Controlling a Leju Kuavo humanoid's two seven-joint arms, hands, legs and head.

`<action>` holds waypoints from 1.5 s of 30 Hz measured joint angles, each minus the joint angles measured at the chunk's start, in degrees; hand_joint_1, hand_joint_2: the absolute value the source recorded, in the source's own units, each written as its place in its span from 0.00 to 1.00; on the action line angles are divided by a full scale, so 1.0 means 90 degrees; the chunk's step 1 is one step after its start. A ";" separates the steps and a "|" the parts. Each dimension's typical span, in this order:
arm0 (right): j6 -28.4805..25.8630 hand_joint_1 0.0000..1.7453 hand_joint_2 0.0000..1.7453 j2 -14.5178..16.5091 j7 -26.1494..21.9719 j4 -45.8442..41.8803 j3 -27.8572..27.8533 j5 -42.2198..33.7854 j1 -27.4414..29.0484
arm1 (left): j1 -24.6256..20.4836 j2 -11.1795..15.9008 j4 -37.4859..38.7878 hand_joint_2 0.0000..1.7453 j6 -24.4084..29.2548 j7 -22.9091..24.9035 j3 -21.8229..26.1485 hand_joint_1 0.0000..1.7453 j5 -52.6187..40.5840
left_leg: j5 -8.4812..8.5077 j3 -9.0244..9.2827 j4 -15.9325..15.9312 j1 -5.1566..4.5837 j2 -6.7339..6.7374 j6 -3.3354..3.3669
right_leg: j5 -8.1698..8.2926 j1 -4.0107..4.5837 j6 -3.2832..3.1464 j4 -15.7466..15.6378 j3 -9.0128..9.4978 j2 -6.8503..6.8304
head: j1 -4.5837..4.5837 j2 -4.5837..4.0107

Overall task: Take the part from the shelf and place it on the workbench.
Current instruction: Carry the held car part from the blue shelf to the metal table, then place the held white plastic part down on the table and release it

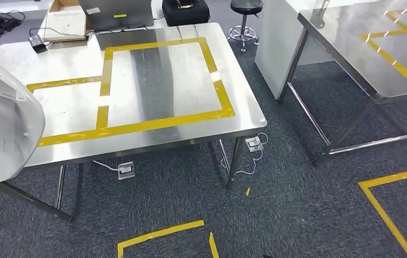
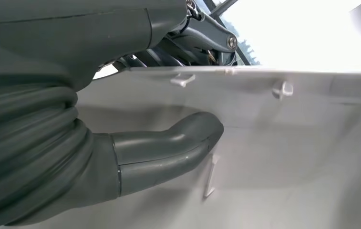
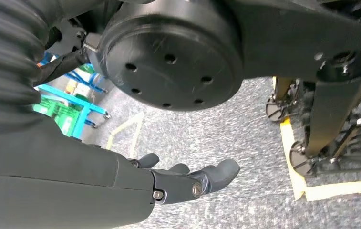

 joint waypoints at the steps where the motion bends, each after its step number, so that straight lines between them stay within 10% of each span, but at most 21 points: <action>1: -0.0002 0.00 1.00 0.0002 0.0007 0.0000 -0.0003 -0.0001 0.0002 | -0.0016 0.0015 0.0010 1.00 0.0002 0.0000 0.0001 1.00 -0.0004 | -0.0016 0.0020 0.0020 0.0000 0.0005 -0.0042 | 0.0036 -0.0016 -0.0028 -0.0022 0.0059 0.0005 | -0.0001 0.0000; 4: -0.0013 0.00 1.00 0.0002 0.0016 -0.0001 -0.0010 -0.0004 -0.0001 | -0.0105 0.0061 0.0042 1.00 0.0007 -0.0009 0.0006 1.00 -0.0007 | -0.0185 -0.0174 0.0526 0.0011 0.0020 -0.0125 | -0.0012 -0.0055 -0.0132 -0.0064 0.0250 0.0014 | -0.0035 0.0000; 8: -0.0017 0.00 1.00 -0.0001 0.0015 -0.0001 -0.0015 -0.0005 -0.0008 | -0.0138 0.0081 0.0124 1.00 0.0015 -0.0012 0.0008 1.00 -0.0005 | -0.0563 -0.1039 0.1698 0.0017 0.0022 -0.0177 | -0.0176 -0.0047 -0.0168 -0.0058 0.0403 0.0023 | -0.0051 0.0000; 12: -0.0016 0.00 1.00 -0.0001 0.0008 -0.0001 -0.0018 0.0001 0.0008 | -0.0142 0.0099 0.0201 1.00 0.0037 -0.0027 0.0012 1.00 0.0001 | 0.0398 -0.0763 0.0438 0.0004 0.0030 -0.0138 | -0.0379 -0.0049 -0.0111 -0.0046 0.0637 0.0028 | -0.0053 0.0000; 17: -0.0004 0.00 1.00 -0.0007 -0.0034 0.0000 -0.0027 0.0009 -0.0005 | -0.0093 0.0103 0.0248 1.00 0.0076 -0.0074 0.0024 1.00 -0.0001 | 0.0482 -0.0576 -0.0004 -0.0005 0.0031 0.0083 | -0.0508 -0.0014 0.0054 0.0060 0.0682 0.0019 | -0.0044 0.0000; 23: -0.0004 0.00 1.00 -0.0014 -0.0003 -0.0001 -0.0031 0.0024 -0.0017 | -0.0044 0.0102 0.0234 1.00 0.0086 -0.0115 0.0044 1.00 -0.0005 | 0.0297 -0.0352 -0.0011 0.0027 0.0027 0.0183 | -0.1065 -0.0085 0.0234 0.1809 -0.0456 0.0006 | 0.0001 0.0000; 28: -0.0009 0.00 1.00 -0.0016 -0.0006 -0.0001 -0.0038 0.0040 -0.0013 | -0.0013 0.0107 0.0228 1.00 0.0089 -0.0114 0.0120 1.00 -0.0005 | 0.0079 -0.0075 -0.0017 0.0020 0.0018 0.0096 | -0.0042 -0.0043 0.0114 0.0274 -0.0038 0.0002 | 0.0003 0.0000; 33: -0.0010 0.00 1.00 -0.0015 0.0022 0.0001 -0.0039 0.0052 -0.0004 | 0.0027 0.0139 0.0194 1.00 0.0096 -0.0114 0.0168 1.00 -0.0010 | 0.0006 -0.0032 0.0167 0.0010 0.0021 -0.0102 | -0.0046 -0.0048 -0.0068 -0.0037 0.0225 0.0011 | -0.0004 0.0000; 38: -0.0016 0.00 1.00 -0.0013 -0.0008 0.0001 -0.0040 0.0055 -0.0018 | 0.0059 0.0163 0.0182 1.00 0.0101 -0.0111 0.0197 1.00 -0.0034 | -0.0578 -0.0980 0.1662 0.0026 0.0026 -0.0173 | -0.0181 -0.0063 -0.0162 -0.0069 0.0411 0.0016 | -0.0043 0.0000; 42: -0.0016 0.00 1.00 -0.0010 0.0015 0.0001 -0.0040 0.0055 0.0000 | 0.0095 0.0180 0.0184 1.00 0.0101 -0.0111 0.0219 1.00 -0.0038 | 0.0279 -0.0810 0.0726 0.0054 0.0027 -0.0233 | -0.0363 -0.0081 -0.0100 -0.0056 0.0642 0.0024 | -0.0043 0.0000; 45: -0.0016 0.00 1.00 -0.0010 -0.0004 0.0001 -0.0041 0.0054 -0.0016 | 0.0080 0.0193 0.0197 1.00 0.0100 -0.0109 0.0238 1.00 -0.0046 | 0.0404 -0.0590 0.0070 0.0036 0.0052 -0.0128 | -0.0472 -0.0061 0.0013 -0.0011 0.0700 0.0026 | -0.0068 0.0000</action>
